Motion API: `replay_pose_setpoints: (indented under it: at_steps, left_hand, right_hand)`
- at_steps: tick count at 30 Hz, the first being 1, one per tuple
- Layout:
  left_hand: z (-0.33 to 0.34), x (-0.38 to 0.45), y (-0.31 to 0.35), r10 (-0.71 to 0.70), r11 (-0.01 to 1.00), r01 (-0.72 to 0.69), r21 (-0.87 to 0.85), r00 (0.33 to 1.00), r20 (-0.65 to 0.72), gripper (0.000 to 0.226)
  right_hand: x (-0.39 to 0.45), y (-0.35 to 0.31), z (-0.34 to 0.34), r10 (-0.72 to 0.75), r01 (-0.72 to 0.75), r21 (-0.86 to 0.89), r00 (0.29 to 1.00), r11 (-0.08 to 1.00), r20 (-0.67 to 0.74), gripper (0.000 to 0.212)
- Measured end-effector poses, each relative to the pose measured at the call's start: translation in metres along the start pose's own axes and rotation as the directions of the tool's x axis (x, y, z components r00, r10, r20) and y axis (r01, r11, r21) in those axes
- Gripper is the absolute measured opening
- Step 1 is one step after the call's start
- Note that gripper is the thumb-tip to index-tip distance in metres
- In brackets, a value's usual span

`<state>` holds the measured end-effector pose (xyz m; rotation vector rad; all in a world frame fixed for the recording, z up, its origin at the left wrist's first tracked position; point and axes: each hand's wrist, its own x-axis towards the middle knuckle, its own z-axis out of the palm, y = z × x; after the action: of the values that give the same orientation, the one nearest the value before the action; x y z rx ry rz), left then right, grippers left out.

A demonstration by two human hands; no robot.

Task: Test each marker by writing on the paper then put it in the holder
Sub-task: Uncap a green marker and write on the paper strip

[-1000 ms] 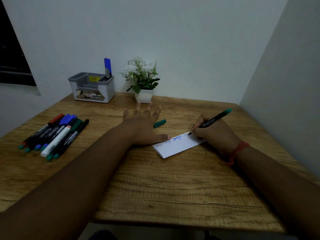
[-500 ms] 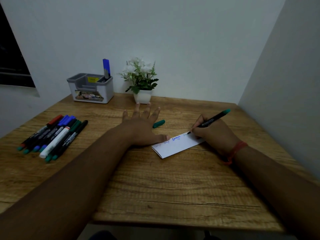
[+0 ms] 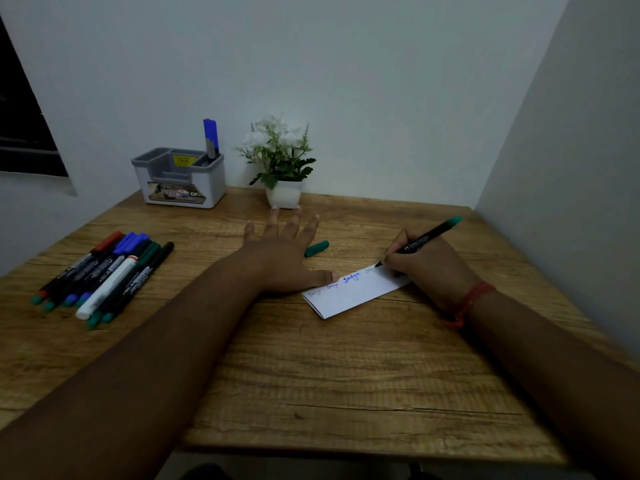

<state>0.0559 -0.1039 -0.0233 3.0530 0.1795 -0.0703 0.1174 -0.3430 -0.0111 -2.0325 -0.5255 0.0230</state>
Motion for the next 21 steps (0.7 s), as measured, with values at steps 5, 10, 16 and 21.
replay_pose_setpoints:
  at_steps: [5,10,16,21]
  left_hand:
    - [0.000,-0.001,0.001,0.001,1.000,-0.001,-0.006,1.000,0.006,0.114]
    - [0.000,-0.001,0.000,-0.004,1.000,0.004,0.000,1.000,0.012,0.114]
    - [-0.001,-0.004,0.000,0.002,1.000,-0.002,-0.003,1.000,0.019,0.112]
    - [0.000,-0.003,-0.002,-0.002,0.999,0.002,-0.051,1.000,0.007,0.105]
  right_hand:
    - [0.001,0.001,0.000,0.027,-0.027,-0.015,1.000,1.000,0.004,0.001]
    - [0.003,0.001,0.001,0.039,-0.039,-0.010,0.999,0.999,-0.003,0.005]
    - [0.009,0.003,-0.004,0.164,-0.145,0.372,0.986,0.917,-0.021,0.016]
    - [0.017,-0.018,-0.015,0.132,-0.079,0.652,0.991,0.754,-0.033,0.020]
